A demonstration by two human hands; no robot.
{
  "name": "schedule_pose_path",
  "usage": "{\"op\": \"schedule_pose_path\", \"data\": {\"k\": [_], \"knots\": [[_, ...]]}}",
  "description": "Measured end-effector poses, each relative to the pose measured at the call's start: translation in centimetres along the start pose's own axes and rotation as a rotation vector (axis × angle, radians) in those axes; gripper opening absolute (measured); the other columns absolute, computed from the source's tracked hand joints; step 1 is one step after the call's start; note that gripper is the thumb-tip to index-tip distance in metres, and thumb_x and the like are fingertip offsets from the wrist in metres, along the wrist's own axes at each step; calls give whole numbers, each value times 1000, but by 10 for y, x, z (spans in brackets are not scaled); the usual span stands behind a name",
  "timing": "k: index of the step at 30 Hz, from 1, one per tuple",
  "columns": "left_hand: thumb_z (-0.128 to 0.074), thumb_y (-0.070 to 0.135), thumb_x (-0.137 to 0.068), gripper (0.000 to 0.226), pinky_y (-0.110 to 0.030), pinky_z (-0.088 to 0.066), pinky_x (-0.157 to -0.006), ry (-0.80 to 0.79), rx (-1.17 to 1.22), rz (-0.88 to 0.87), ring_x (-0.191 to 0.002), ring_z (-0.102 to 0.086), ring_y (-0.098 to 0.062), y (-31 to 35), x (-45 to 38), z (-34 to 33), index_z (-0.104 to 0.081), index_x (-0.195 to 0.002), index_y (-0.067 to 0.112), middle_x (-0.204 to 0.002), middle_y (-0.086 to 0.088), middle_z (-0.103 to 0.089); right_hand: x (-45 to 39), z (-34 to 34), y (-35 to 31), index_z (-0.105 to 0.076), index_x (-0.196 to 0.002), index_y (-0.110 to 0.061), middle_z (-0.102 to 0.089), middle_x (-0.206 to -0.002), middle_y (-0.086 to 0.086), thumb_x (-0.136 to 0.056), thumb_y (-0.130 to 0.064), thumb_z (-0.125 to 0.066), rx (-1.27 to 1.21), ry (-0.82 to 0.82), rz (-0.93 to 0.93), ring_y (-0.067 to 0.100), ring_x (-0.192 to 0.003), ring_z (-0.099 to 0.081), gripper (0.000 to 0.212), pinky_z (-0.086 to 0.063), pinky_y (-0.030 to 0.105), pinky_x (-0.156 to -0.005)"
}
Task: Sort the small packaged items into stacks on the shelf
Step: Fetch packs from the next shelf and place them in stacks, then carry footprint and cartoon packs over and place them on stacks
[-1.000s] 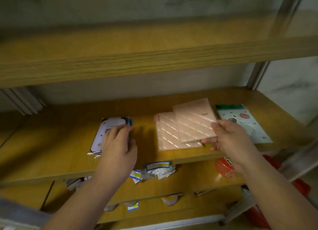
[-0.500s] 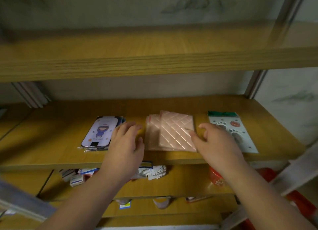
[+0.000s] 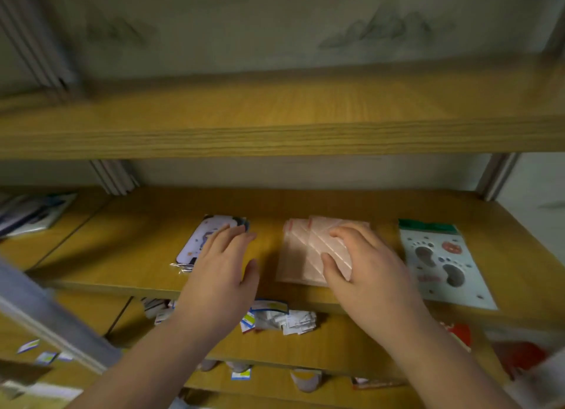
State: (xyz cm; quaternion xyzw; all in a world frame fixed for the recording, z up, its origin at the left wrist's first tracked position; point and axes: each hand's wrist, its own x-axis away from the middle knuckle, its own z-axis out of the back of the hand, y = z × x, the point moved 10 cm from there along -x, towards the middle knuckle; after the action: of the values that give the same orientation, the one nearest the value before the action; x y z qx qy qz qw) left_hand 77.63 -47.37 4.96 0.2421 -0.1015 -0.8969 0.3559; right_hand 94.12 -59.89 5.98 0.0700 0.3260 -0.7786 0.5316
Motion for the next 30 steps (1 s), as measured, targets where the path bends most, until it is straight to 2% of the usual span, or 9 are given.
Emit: {"op": "schedule_pose_path", "data": {"k": [3,7,11,15,17,22,25,27,30], "knots": [[-66,16,-90,43,-34,-31,-112,14,-60,9,-137,-37,-20,-15,8,18,-58,-132,13,-139,-3,-56,-10,-14,-24,-60,-121,-22,-61,-124,-7,-88,-36,-60,-63,9,55,12,-113,-55,36,-44,26,-94],[-61,25,-94,51,-32,-23,-116,23,-99,69,-149,-22,-17,-48,20,42,-48,-143,23,-155,3,-41,-20,-42,-59,-58,-129,-21,-58,-131,-6,-89,-38,-58,-86,-38,97,13,-119,-51,43,-41,25,-97],[-61,30,-94,59,-29,-26,-113,59,-114,127,-150,-20,-14,-88,37,74,-41,-149,20,-163,4,-26,-26,-65,-103,-56,-129,-19,-56,-131,-4,-88,-33,-63,-91,-80,139,15,-117,-53,44,-45,29,-94],[-59,35,-94,63,-22,-19,-111,99,-126,155,-149,-19,-10,-137,62,109,-37,-152,23,-162,7,-28,-26,-87,-157,-57,-122,-20,-59,-125,-4,-85,-32,-63,-78,-81,184,16,-109,-56,39,-46,27,-85],[-59,35,-95,63,-19,-17,-111,105,-113,178,-148,-19,-8,-167,78,127,-36,-153,23,-161,9,-29,-25,-104,-187,-57,-124,-21,-59,-128,-5,-87,-34,-62,-76,-93,186,15,-112,-56,39,-47,28,-87],[-58,36,-94,60,-15,-24,-109,180,-50,223,-143,-25,2,-253,128,186,-40,-150,26,-159,17,-29,-24,-153,-283,-56,-131,-25,-57,-134,-7,-90,-40,-59,-104,-149,226,13,-121,-52,44,-41,27,-95],[-57,38,-94,57,-21,-39,-108,222,-29,243,-136,-37,2,-309,162,220,-41,-148,32,-156,24,-28,-23,-183,-351,-55,-132,-29,-55,-135,-11,-90,-42,-55,-124,-179,239,11,-121,-52,45,-39,24,-93],[-51,43,-93,56,-24,-38,-110,252,-35,269,-138,-30,7,-349,182,243,-40,-147,35,-151,29,-29,-19,-200,-396,-55,-130,-30,-55,-132,-14,-89,-43,-55,-141,-161,259,9,-120,-52,44,-39,24,-93],[-47,47,-91,60,-21,-28,-109,279,-59,305,-139,-22,9,-406,208,274,-37,-149,35,-148,28,-33,-10,-229,-462,-50,-132,-37,-50,-127,-24,-90,-46,-54,-156,-162,308,-5,-114,-43,43,-37,17,-89]]}}
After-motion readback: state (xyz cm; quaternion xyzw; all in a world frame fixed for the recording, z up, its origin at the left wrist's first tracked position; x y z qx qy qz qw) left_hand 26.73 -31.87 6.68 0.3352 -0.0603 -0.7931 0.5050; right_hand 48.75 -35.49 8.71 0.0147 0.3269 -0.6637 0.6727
